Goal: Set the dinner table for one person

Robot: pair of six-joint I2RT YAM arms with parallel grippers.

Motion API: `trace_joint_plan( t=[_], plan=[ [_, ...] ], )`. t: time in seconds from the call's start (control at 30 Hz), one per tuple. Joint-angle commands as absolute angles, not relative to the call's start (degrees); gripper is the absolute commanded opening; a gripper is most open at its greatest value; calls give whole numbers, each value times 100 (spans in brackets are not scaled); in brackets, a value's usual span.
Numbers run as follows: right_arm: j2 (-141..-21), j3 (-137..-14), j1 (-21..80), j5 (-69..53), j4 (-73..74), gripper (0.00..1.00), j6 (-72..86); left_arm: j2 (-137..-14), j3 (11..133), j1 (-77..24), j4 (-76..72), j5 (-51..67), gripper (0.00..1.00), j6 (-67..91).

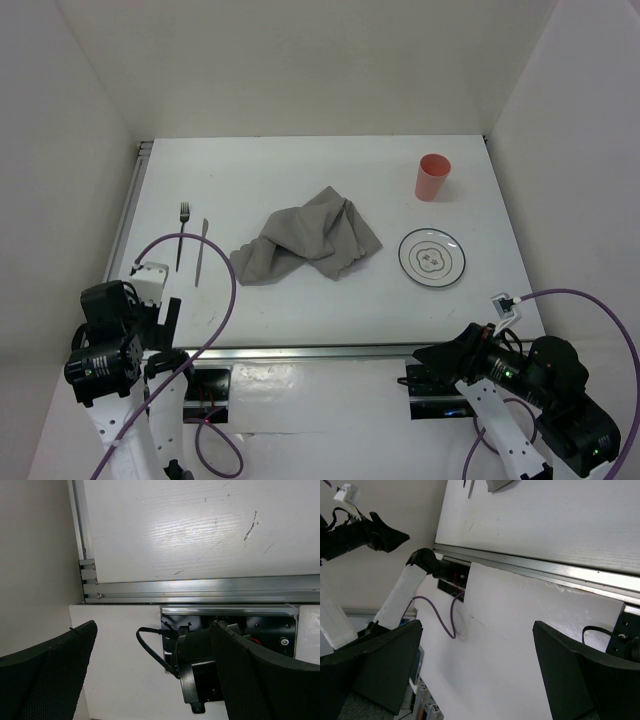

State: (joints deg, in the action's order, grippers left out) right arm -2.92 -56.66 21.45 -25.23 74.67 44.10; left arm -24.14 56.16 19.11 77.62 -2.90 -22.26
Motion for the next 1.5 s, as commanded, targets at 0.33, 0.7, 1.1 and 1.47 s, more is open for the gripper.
trace_joint_plan(
  t=[0.33,0.7,1.1,1.47],
  plan=[
    [-1369,-6107,2171,-2050,7375,100,4027,-2487,6002,1951,7770,35,100,-2197],
    [-4893,-6399,1784,-1661,4924,100,2338,-4621,8024,1951,6970,1405,100,-2355],
    [-8785,-7064,2301,-2127,2849,100,2223,-7485,8640,788,5671,1325,100,-2224],
    [-9992,-6996,2752,-2214,1565,100,3117,-8156,7253,-1872,4360,237,100,-2619]
  ],
)
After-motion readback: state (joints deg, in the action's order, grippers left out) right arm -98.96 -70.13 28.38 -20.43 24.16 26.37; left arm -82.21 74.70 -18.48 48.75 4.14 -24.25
